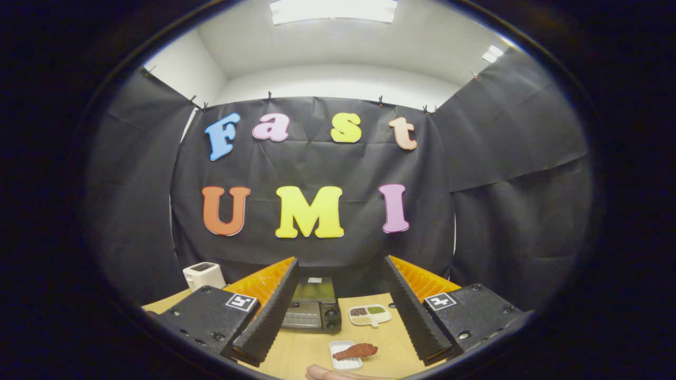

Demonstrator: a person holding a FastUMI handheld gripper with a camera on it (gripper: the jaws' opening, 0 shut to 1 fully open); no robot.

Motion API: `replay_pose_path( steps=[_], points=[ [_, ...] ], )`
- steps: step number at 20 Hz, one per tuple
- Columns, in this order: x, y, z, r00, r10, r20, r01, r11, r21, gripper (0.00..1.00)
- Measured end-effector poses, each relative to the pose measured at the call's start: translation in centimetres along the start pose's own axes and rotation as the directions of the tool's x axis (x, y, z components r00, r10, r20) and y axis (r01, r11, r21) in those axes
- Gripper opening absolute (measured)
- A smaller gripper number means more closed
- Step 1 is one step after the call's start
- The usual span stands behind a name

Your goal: Open the toaster oven, put the food inside, and close the toaster oven door.

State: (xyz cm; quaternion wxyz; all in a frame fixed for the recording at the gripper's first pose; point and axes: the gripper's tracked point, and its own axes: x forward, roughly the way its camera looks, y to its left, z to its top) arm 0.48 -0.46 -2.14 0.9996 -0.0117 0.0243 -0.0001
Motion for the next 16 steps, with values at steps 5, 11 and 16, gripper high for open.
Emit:
replay_pose_path(
  steps=[5, 11, 16],
  points=[
    [0.0, 0.8, 0.3, 1.0, 0.016, 0.014, -0.016, 1.0, 0.002, 1.0],
    [3.0, 3.0, -2.0, 0.999, 0.044, -0.017, -0.044, 0.999, -0.02, 1.0],
    [8.4, 5.5, -6.0, 0.992, 0.087, -0.094, -0.088, 0.996, -0.002, 1.0]
  ],
)
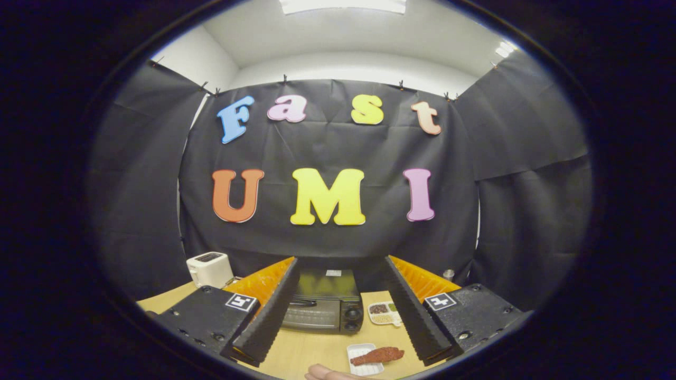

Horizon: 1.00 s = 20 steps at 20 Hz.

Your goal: Open the toaster oven, put the food inside, and close the toaster oven door.

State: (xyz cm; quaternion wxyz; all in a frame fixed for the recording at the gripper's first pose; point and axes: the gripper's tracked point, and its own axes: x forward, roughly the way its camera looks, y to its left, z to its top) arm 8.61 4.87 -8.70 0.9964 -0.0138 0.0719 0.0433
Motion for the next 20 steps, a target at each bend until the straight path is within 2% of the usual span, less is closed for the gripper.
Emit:
replay_pose_path(
  steps=[6, 11, 15, 17, 20],
  points=[
    [8.2, 2.5, -5.9, 0.993, 0.018, -0.117, -0.013, 0.999, 0.039, 1.0],
    [14.2, 6.6, -12.1, 0.969, 0.059, -0.241, -0.048, 0.998, 0.051, 1.0],
    [17.1, 9.0, -16.2, 0.941, 0.077, -0.329, -0.078, 0.997, 0.009, 1.0],
    [18.1, 8.7, -17.9, 0.925, 0.039, -0.378, -0.05, 0.999, -0.017, 1.0],
    [18.5, 9.2, -17.7, 0.921, 0.063, -0.385, -0.071, 0.997, -0.007, 0.99]
  ],
)
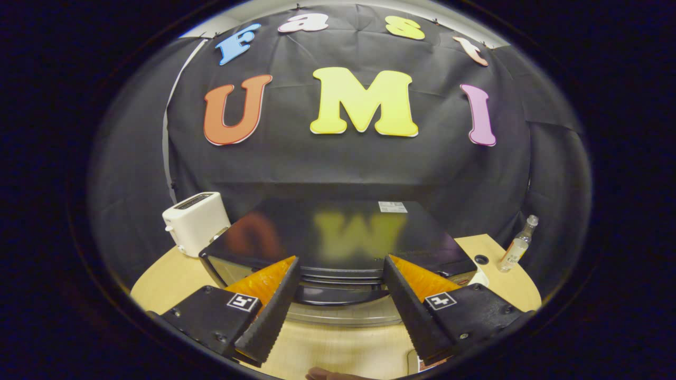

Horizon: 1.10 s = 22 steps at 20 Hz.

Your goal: Open the toaster oven, put the food inside, and close the toaster oven door.

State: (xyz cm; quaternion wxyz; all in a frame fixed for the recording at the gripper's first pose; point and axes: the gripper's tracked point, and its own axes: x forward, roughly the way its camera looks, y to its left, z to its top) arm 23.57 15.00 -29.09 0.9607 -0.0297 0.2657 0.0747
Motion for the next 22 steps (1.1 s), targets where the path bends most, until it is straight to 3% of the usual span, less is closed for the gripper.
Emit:
replay_pose_path(
  steps=[3, 9, 22],
  points=[
    [0.2, 0.1, -0.4, 0.998, -0.006, -0.06, 0.006, 1.0, -0.008, 1.0],
    [-0.6, 0.1, -1.0, 0.998, 0.01, -0.056, -0.009, 0.999, 0.031, 1.0],
    [-6.6, 0.5, -5.7, 0.99, 0.054, -0.131, -0.051, 0.998, 0.021, 1.0]
  ],
)
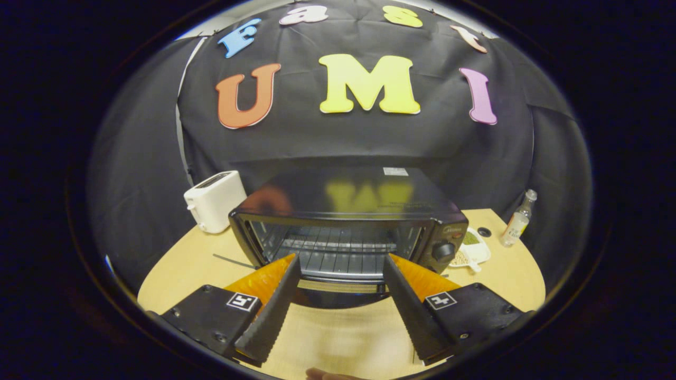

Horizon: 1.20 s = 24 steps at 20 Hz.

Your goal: Open the toaster oven, put the food inside, and close the toaster oven door.

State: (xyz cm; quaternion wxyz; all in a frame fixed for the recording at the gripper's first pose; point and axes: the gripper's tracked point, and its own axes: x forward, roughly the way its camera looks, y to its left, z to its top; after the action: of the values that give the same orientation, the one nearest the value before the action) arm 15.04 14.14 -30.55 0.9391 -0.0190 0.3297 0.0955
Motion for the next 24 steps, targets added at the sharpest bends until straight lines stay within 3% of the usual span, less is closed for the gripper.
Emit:
replay_pose_path(
  steps=[11, 24],
  points=[
    [-0.9, 0.2, -10.9, 0.977, 0.042, -0.21, -0.033, 0.998, 0.047, 1.0],
    [0.3, 0.1, -14.4, 0.982, 0.018, -0.19, -0.019, 1.0, -0.005, 1.0]
  ],
)
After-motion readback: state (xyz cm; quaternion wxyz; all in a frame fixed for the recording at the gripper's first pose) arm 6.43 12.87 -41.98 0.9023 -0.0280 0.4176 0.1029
